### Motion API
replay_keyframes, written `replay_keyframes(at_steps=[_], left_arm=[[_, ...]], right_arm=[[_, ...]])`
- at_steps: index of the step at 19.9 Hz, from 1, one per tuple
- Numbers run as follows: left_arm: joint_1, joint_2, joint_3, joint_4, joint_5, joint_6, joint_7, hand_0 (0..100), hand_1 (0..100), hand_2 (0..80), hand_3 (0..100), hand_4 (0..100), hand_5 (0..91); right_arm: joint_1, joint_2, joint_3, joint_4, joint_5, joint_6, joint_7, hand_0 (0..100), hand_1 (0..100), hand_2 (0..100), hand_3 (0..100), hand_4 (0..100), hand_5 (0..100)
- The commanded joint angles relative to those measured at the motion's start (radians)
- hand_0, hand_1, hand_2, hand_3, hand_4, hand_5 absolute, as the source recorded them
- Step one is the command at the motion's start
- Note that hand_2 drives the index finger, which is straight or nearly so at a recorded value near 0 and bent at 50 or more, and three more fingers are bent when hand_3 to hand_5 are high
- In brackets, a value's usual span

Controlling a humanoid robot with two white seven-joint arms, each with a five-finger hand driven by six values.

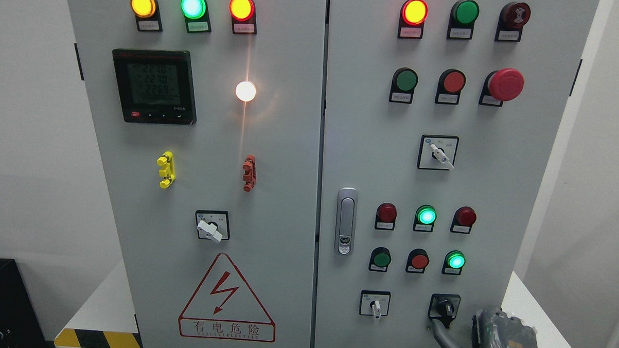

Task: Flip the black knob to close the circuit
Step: 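Close the right hand fingers around the black rotary knob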

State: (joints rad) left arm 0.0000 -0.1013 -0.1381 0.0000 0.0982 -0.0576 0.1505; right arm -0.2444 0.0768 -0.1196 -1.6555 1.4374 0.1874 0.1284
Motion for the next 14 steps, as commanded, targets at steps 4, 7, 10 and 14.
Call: replay_keyframes(at_steps=[4, 7, 10, 14], left_arm=[[0.023, 0.000, 0.000, -0.029, 0.000, 0.001, 0.000, 12, 56, 0.0, 0, 0, 0.0], [0.023, 0.000, 0.000, -0.029, 0.000, 0.001, 0.000, 12, 56, 0.0, 0, 0, 0.0], [0.023, 0.000, 0.000, -0.029, 0.000, 0.001, 0.000, 12, 56, 0.0, 0, 0, 0.0], [0.023, 0.000, 0.000, -0.029, 0.000, 0.001, 0.000, 12, 56, 0.0, 0, 0, 0.0]], right_arm=[[-0.001, -0.005, -0.034, 0.005, 0.001, 0.000, 0.000, 0, 0, 97, 100, 99, 100], [-0.001, -0.005, -0.040, 0.006, 0.001, 0.000, 0.000, 0, 0, 97, 100, 99, 100], [-0.001, -0.012, -0.048, 0.002, 0.000, -0.002, 0.002, 0, 0, 97, 100, 99, 100], [-0.001, -0.014, -0.051, -0.001, -0.005, -0.002, 0.003, 0, 0, 97, 100, 99, 100]])
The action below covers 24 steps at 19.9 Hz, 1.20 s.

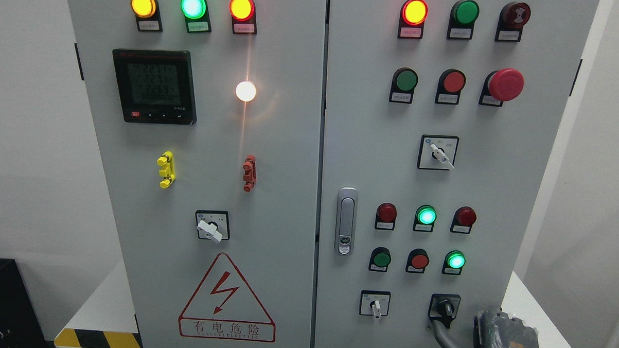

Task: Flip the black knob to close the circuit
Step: 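Close the right hand fingers around the black rotary knob, then twist the black knob with the right hand to its other position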

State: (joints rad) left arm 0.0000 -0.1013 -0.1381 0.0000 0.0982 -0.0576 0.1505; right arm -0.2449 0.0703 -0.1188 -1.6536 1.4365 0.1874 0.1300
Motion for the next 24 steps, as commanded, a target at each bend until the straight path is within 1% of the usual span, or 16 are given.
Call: replay_keyframes(at_steps=[1, 9, 12, 24], left_arm=[[0.023, 0.000, 0.000, -0.029, 0.000, 0.001, 0.000, 12, 56, 0.0, 0, 0, 0.0], [0.023, 0.000, 0.000, -0.029, 0.000, 0.001, 0.000, 12, 56, 0.0, 0, 0, 0.0], [0.023, 0.000, 0.000, -0.029, 0.000, 0.001, 0.000, 12, 56, 0.0, 0, 0, 0.0], [0.023, 0.000, 0.000, -0.029, 0.000, 0.001, 0.000, 12, 56, 0.0, 0, 0, 0.0]], right_arm=[[-0.001, -0.007, -0.051, -0.003, -0.004, -0.002, 0.002, 0, 0, 97, 100, 99, 100], [0.001, -0.009, -0.061, -0.003, -0.005, -0.003, 0.002, 0, 0, 97, 100, 99, 100], [0.003, -0.009, -0.062, -0.003, -0.007, -0.003, 0.020, 0, 0, 97, 100, 99, 100], [-0.005, -0.009, -0.061, -0.003, -0.014, -0.002, 0.019, 0, 0, 97, 100, 99, 100]])
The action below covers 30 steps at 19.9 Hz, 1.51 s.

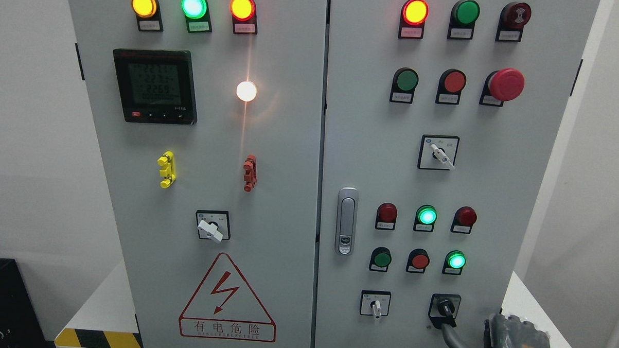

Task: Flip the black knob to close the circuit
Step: 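Twist the black knob with the right hand to its other position, then hold the right hand on the turned black knob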

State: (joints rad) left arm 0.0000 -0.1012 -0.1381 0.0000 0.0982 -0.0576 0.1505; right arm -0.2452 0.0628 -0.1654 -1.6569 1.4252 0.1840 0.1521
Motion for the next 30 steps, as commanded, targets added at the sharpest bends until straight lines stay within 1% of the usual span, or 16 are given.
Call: replay_keyframes(at_steps=[1, 26, 30], left_arm=[[0.021, 0.000, 0.000, -0.029, 0.000, 0.001, 0.000, 12, 56, 0.0, 0, 0, 0.0], [0.023, 0.000, 0.000, -0.029, 0.000, 0.001, 0.000, 12, 56, 0.0, 0, 0, 0.0], [0.023, 0.000, 0.000, -0.029, 0.000, 0.001, 0.000, 12, 56, 0.0, 0, 0, 0.0]], right_arm=[[-0.005, -0.001, -0.014, 0.000, -0.003, 0.002, -0.003, 0, 0, 97, 100, 99, 100], [-0.006, -0.003, -0.016, -0.003, -0.011, -0.003, -0.008, 0, 0, 97, 100, 98, 100], [-0.005, -0.001, -0.011, -0.004, -0.034, -0.001, -0.011, 0, 0, 97, 100, 98, 100]])
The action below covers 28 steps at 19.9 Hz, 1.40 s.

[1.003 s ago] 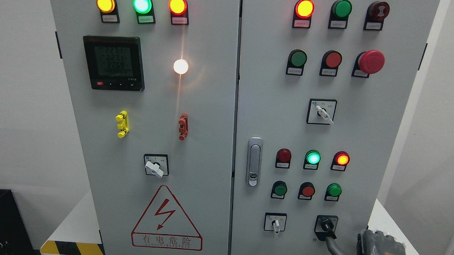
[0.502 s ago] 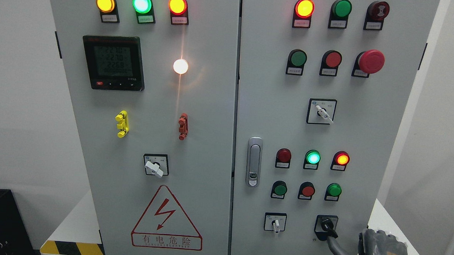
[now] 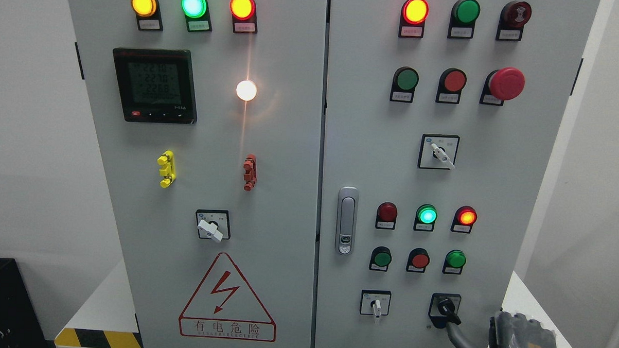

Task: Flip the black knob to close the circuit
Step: 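Hold the right hand on the turned black knob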

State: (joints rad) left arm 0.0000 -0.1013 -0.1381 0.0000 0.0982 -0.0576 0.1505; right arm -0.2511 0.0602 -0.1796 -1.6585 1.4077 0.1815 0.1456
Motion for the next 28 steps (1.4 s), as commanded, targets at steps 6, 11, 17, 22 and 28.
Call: replay_keyframes(at_steps=[6, 11, 17, 22, 28], left_arm=[[0.023, 0.000, 0.000, -0.029, 0.000, 0.001, 0.000, 12, 56, 0.0, 0, 0, 0.0], [0.023, 0.000, 0.000, -0.029, 0.000, 0.001, 0.000, 12, 56, 0.0, 0, 0, 0.0], [0.023, 0.000, 0.000, -0.029, 0.000, 0.001, 0.000, 12, 56, 0.0, 0, 0, 0.0], [0.023, 0.000, 0.000, -0.029, 0.000, 0.001, 0.000, 12, 56, 0.0, 0, 0, 0.0], [0.023, 0.000, 0.000, -0.029, 0.000, 0.001, 0.000, 12, 56, 0.0, 0, 0, 0.0]], right_arm=[[0.001, 0.001, 0.012, 0.002, -0.016, 0.001, -0.004, 0, 0, 97, 100, 98, 100], [0.001, 0.001, 0.031, 0.003, -0.016, 0.003, -0.006, 0, 0, 97, 100, 98, 100], [0.001, 0.004, 0.071, 0.003, -0.016, 0.004, -0.009, 0, 0, 97, 100, 98, 99], [0.001, 0.004, 0.100, 0.005, -0.016, 0.004, -0.015, 0, 0, 97, 100, 98, 99], [0.006, 0.006, 0.115, -0.003, -0.016, 0.001, -0.024, 0, 0, 97, 100, 98, 99]])
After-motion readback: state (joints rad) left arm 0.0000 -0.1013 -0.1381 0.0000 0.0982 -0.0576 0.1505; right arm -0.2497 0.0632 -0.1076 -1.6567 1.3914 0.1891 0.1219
